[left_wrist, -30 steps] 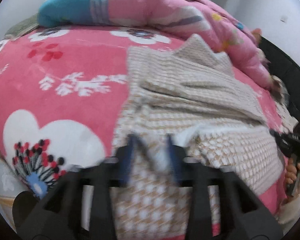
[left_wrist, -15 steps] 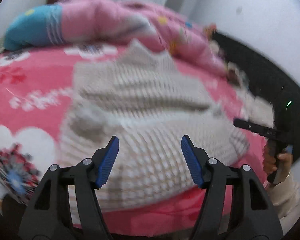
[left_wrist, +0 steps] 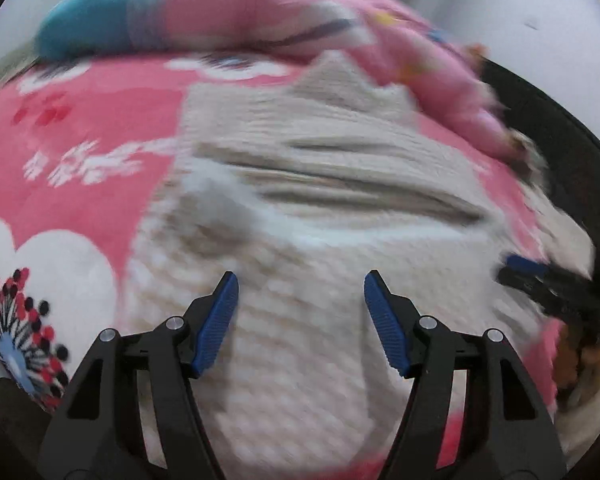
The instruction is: Fold large clothes
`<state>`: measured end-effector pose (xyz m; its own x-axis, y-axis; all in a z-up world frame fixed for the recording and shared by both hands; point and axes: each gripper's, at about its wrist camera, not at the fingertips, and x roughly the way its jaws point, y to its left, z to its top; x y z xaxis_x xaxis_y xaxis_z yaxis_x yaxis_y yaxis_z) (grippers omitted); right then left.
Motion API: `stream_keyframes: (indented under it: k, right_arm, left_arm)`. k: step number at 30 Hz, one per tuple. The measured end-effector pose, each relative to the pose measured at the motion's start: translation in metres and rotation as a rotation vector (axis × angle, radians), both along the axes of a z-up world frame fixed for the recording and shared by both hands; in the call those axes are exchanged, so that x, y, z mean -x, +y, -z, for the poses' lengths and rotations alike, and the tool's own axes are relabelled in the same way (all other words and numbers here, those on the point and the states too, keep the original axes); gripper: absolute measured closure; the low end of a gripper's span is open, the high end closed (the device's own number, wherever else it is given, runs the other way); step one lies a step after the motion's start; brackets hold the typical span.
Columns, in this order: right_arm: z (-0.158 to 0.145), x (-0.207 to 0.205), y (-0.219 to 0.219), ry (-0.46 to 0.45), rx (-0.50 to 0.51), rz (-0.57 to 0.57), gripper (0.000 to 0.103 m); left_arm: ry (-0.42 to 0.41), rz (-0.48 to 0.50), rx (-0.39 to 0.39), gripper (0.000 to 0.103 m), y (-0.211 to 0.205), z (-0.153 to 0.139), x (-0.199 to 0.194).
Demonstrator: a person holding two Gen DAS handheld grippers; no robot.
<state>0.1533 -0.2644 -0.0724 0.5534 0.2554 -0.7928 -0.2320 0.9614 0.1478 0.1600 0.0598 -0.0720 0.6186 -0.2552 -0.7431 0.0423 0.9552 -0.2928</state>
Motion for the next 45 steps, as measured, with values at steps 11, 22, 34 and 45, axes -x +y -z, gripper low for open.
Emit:
stream_keyframes:
  k: [11, 22, 34, 45]
  right_arm:
    - [-0.002, 0.011, -0.041, 0.054, -0.137, 0.068, 0.024]
    - [0.001, 0.101, -0.139, 0.119, -0.506, 0.197, 0.024]
    - [0.058, 0.08, -0.16, 0.182, -0.657, 0.314, 0.041]
    - [0.018, 0.055, -0.143, 0.046, -0.561, 0.273, 0.089]
  left_arm:
    - [-0.034, -0.074, 0.096, 0.044, 0.039, -0.018, 0.039]
    - [0.027, 0.042, 0.225, 0.044, 0.034, 0.015, 0.122]
    - [-0.008, -0.129, 0.473, 0.053, 0.071, 0.043, 0.072]
    - [-0.101, -0.135, -0.04, 0.092, 0.012, -0.013, 0.059]
